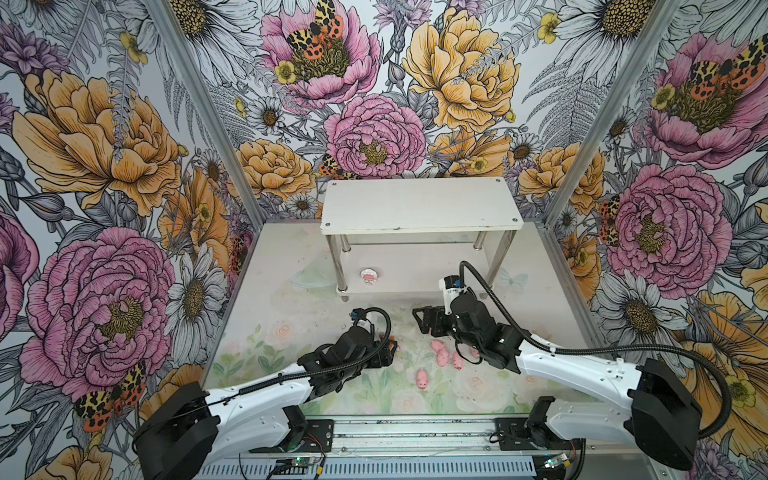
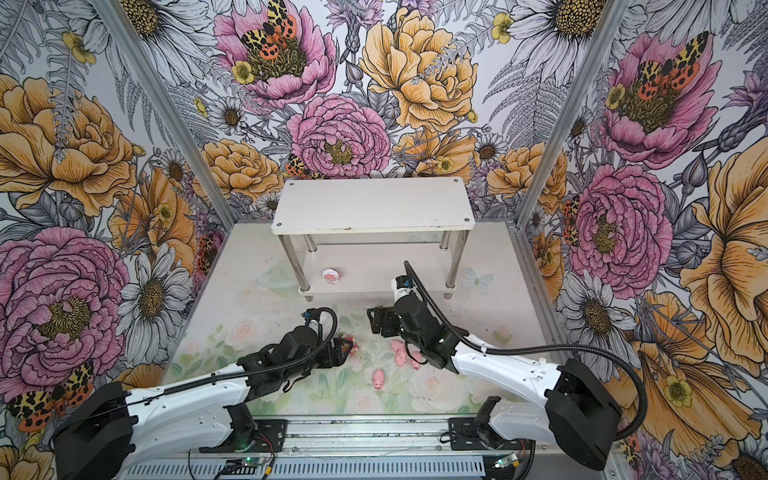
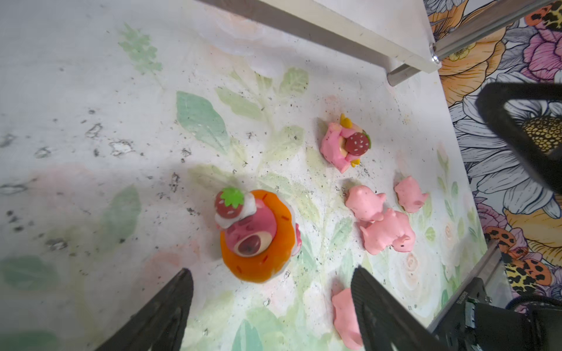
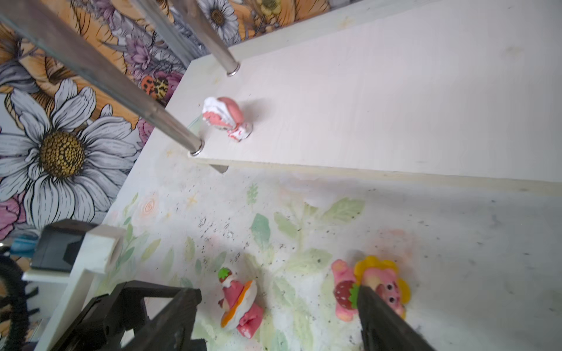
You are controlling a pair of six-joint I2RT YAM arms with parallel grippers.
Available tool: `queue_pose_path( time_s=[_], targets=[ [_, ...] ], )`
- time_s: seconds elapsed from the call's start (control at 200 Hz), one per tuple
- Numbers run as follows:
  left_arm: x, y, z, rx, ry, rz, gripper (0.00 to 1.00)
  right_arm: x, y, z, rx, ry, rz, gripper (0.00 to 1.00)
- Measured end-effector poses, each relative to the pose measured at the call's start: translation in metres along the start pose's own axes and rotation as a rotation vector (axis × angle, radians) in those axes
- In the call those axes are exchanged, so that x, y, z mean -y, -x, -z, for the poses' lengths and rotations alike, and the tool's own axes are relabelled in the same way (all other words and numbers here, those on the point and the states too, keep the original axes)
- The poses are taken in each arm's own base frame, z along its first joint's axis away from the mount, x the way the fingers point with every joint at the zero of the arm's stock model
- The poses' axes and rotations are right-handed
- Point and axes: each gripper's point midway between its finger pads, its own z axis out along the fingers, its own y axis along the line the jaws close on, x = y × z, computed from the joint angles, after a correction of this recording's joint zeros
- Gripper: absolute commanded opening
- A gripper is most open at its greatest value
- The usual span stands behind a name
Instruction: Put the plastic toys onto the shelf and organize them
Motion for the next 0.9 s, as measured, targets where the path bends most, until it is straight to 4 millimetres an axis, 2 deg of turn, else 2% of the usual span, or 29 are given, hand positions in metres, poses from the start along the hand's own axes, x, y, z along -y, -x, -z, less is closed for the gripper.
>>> queue_pose_path(
  time_s=[0.04,0.065,0.105,0.18,0.265,0.485,0.646,0.901],
  targets=[
    [0.004,0.000,-0.005,-0.005,-0.002,-0.006,0.87,0.012,0.003,0.003,0.011,-0.028,-0.007,0.84],
    [0.006,0.000,-0.008,-0.007,-0.003,-0.009,0.93,0.017,0.003,0.005,0.011,-0.040,-0.012,0.84],
    [0.009,0.000,-0.013,-0.012,-0.004,-0.017,0.97,0.027,0.002,0.006,0.008,-0.065,-0.018,0.84],
    [0.014,0.000,-0.021,-0.017,-0.010,-0.019,0.96,0.043,-0.003,0.005,-0.008,-0.108,-0.030,0.84],
    [0.018,-0.001,-0.029,-0.028,-0.012,-0.022,0.95,0.052,-0.008,0.005,-0.031,-0.132,-0.029,0.84],
    [0.018,-0.003,-0.040,-0.043,0.004,-0.032,0.85,0.060,-0.019,-0.003,-0.078,-0.151,-0.020,0.82],
    [0.025,-0.001,-0.047,-0.049,0.005,-0.042,0.89,0.058,-0.023,-0.006,-0.103,-0.138,0.000,0.80],
    [0.027,-0.003,-0.046,-0.059,0.009,-0.061,0.93,0.045,-0.008,-0.006,-0.081,-0.099,0.024,0.79]
  ],
)
